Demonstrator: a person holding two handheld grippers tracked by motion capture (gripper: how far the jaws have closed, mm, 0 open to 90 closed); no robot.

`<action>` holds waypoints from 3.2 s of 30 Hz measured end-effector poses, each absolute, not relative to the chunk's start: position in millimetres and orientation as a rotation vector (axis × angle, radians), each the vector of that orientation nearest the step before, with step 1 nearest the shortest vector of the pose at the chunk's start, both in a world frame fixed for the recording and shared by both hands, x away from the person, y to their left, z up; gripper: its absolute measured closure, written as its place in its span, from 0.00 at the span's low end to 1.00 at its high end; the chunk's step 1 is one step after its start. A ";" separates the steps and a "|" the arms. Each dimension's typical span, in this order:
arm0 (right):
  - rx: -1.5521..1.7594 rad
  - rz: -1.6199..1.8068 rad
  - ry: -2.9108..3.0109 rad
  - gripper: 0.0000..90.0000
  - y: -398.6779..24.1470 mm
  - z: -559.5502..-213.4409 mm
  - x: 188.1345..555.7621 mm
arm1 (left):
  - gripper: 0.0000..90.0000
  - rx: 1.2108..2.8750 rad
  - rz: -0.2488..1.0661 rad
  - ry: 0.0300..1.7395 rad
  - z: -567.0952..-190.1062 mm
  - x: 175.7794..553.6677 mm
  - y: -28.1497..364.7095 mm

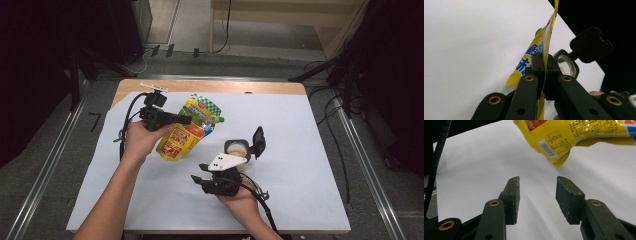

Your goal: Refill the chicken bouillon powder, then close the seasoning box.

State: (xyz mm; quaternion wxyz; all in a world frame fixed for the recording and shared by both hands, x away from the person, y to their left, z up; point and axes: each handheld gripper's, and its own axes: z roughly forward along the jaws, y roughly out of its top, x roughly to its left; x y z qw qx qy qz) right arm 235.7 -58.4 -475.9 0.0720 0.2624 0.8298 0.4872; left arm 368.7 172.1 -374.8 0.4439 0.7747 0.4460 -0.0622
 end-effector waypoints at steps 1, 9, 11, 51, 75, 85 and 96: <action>0.790 1.458 2.498 0.61 -59.8 -475.2 235.3 | 1.00 1.912 -0.147 1.100 -375.0 371.1 171.2; 0.841 1.461 2.490 0.61 -70.5 -468.3 233.8 | 1.00 1.918 -0.076 1.049 -383.3 394.5 156.8; 0.852 1.451 2.500 0.61 -72.6 -467.2 234.1 | 1.00 1.924 -0.056 1.040 -387.4 397.3 156.0; 0.866 1.435 2.544 0.60 -84.3 -462.3 238.5 | 0.84 1.890 0.083 0.937 -416.0 305.5 242.7; 1.037 1.401 2.587 0.69 -104.5 -442.5 251.1 | 0.50 1.961 0.072 1.063 -412.8 277.2 269.1; 1.088 1.437 2.557 0.97 -128.9 -413.7 259.6 | 0.48 1.963 0.100 1.089 -419.6 277.2 280.8; 1.126 1.413 2.516 1.00 -157.2 -387.6 271.2 | 0.46 1.955 0.112 1.111 -425.1 278.6 283.4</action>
